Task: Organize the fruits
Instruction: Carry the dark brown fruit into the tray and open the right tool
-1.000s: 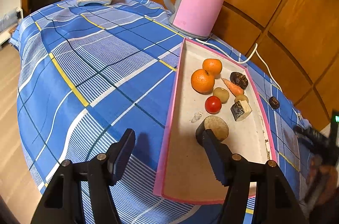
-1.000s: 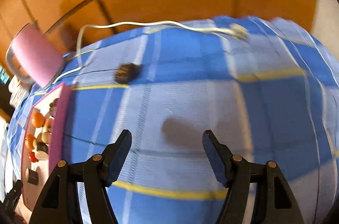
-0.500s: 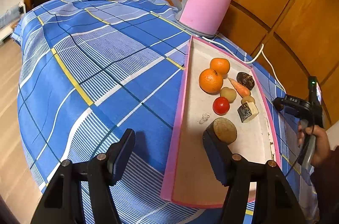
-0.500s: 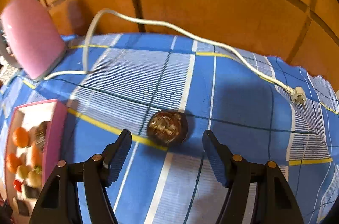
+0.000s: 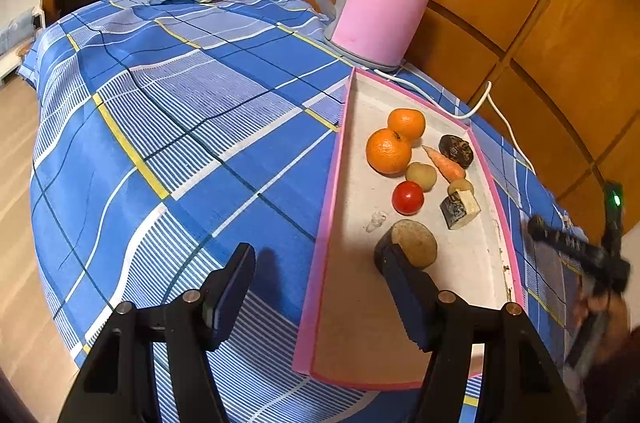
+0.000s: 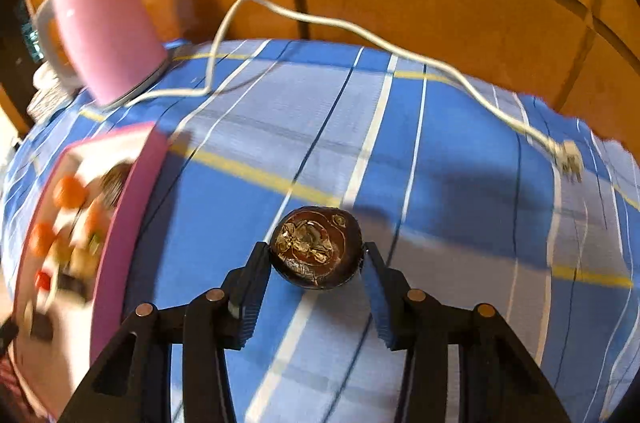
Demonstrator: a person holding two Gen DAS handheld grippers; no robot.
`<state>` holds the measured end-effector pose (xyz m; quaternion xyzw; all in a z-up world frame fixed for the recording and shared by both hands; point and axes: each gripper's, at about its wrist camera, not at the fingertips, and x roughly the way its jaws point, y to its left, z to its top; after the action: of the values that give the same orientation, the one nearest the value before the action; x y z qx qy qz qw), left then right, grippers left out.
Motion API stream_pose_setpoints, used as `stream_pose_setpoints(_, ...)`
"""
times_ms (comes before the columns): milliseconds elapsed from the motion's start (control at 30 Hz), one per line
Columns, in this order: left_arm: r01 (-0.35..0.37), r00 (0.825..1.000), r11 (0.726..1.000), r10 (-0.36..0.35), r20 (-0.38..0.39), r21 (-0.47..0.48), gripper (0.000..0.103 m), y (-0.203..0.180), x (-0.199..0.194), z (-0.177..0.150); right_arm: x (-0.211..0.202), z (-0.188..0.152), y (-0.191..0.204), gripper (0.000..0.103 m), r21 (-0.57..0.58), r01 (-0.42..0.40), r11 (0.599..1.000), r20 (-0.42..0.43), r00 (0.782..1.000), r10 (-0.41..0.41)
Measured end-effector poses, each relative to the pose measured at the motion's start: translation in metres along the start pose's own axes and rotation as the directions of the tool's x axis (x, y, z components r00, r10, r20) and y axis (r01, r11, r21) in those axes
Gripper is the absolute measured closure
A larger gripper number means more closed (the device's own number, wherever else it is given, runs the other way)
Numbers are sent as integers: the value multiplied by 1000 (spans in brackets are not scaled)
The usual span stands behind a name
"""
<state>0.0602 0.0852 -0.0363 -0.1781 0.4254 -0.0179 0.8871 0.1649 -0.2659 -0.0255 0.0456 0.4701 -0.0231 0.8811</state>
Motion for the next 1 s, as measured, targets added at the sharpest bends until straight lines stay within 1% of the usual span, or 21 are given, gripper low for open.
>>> stream_pose_setpoints(200,20,1000,1000,-20,13,12,36,-4,-7,-2,-25,-55,4,57,-15,-46,999,-10,999,46)
stream_pose_setpoints(333,30,999,999,-31,27,30,36,-8,-15,-4,-31,-85,5,57,-22,-46,999,-9,999,46)
stream_pose_setpoints(400,31,999,999,-32,27,36,35,-10,-17,-5,-36,-93,4,57,-21,-38,999,16,999,39)
stream_pose_setpoints(500,37,999,999,-37,21,35,35,-12,-21,-7,-36,-97,1,56,-6,-49,999,38,998,49)
stream_pose_setpoints(667,25,999,999,-27,34,46,35,-14,-28,-10,-38,-103,0,56,2,-54,999,74,996,53)
stream_pose_setpoints(833,12,1000,998,-14,25,65,35,-18,-25,-12,-38,-106,1,56,3,-54,999,102,993,53)
stream_pose_setpoints(1000,5,1000,997,-6,23,78,35,-24,-20,-14,-38,-108,-1,56,6,-59,998,113,992,58)
